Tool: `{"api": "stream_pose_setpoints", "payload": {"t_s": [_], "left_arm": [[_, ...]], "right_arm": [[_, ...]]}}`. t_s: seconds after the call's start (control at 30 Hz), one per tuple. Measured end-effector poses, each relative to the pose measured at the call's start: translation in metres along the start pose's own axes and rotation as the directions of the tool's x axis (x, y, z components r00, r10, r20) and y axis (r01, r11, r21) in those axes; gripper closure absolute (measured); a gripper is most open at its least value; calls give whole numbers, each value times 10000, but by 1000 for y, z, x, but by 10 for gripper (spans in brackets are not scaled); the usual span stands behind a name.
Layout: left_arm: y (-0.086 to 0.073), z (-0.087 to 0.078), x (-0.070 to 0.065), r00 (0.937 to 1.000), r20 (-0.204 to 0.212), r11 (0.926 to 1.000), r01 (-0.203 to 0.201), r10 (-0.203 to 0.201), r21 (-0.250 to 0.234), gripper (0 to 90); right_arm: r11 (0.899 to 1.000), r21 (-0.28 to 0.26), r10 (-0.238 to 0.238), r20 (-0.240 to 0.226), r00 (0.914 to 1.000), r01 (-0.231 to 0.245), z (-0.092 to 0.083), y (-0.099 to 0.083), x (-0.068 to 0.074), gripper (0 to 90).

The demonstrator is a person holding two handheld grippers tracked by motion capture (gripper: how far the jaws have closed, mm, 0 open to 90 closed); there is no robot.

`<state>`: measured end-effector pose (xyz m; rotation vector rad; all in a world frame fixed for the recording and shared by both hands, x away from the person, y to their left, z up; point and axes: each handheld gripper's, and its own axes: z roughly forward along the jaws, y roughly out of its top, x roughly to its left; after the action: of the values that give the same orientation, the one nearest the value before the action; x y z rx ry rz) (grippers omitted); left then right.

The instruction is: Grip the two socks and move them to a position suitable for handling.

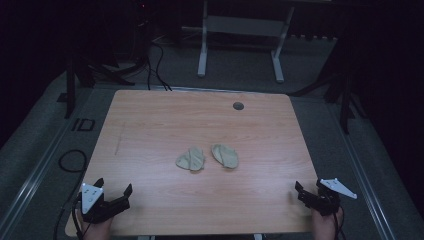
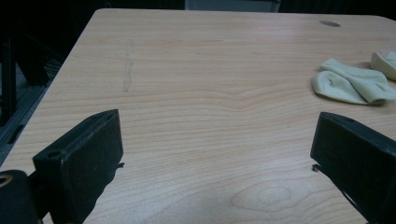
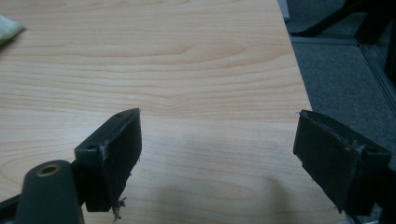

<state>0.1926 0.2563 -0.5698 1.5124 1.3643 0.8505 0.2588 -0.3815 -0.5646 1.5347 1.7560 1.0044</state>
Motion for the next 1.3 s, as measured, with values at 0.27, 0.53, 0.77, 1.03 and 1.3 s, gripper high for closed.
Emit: {"api": "stream_pose_setpoints", "payload": {"t_s": [0.27, 0.53, 0.77, 1.03, 1.3], "left_arm": [[0, 3, 1, 9996, 163, 9997, -243, 244, -89, 26], [1, 2, -4, 9998, -28, 9996, -199, 200, 212, 25], [4, 3, -11, 9997, -127, 9998, -198, 199, 41, 26], [3, 3, -18, 9990, 185, 9990, -415, 412, 160, 25], [4, 2, -23, 9961, 884, 9971, -71, 4, 757, 26]], "right_arm": [[9994, 131, -333, -118, 9994, 335, -1, -1, 5, 153], [9927, 471, -1082, -599, 9923, 1111, 1, 5, 10, 153], [9872, 912, -1132, -1777, 9776, 1309, 7, 11, 18, 153], [9709, 1615, -1315, -2575, 9573, 1768, 20, 25, 42, 152], [9550, 1620, -1946, -2906, 9369, 2486, 32, 46, 68, 152]]}}
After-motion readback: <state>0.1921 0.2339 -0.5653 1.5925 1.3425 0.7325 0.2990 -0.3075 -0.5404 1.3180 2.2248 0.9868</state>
